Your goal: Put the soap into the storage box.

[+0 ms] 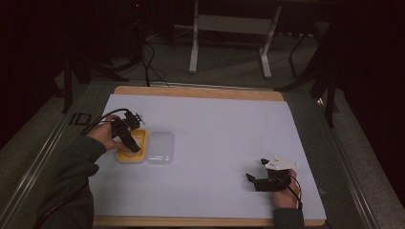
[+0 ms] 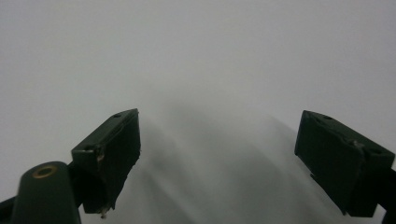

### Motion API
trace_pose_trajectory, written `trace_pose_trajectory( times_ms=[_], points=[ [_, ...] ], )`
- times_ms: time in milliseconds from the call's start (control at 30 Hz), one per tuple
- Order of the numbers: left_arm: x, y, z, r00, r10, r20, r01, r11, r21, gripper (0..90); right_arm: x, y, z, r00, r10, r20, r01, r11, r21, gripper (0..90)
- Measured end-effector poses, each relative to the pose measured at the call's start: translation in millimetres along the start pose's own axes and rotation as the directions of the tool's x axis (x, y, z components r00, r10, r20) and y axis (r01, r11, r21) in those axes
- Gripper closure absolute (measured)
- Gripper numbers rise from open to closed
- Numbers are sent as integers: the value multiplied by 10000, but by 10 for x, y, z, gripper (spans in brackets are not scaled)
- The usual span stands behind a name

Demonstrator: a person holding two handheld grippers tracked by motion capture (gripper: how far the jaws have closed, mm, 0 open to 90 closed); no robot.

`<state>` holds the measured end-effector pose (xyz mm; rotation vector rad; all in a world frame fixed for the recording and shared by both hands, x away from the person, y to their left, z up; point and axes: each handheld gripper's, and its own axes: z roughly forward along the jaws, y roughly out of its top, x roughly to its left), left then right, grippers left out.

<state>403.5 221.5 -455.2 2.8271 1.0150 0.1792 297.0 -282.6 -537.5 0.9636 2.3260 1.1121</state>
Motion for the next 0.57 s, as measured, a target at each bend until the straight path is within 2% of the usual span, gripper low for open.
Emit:
trace_pose_trajectory(
  times_ms=[367, 433, 567],
  points=[
    [-176, 99, -159, 9965, 814, -188, -819, 9964, -238, 162, 0, 0, 0, 10000, -15, 6, 15, 10000, -3, 142],
    [-228, 117, -189, 9946, 998, -272, -1005, 9946, -252, 163, 1, 0, 1, 10000, -10, 8, 10, 10000, -5, 142],
    [-370, 141, -248, 9895, 1404, -340, -1425, 9874, -695, 191, 3, 2, 7, 10000, -31, 28, 31, 10000, 39, 142]
  ],
)
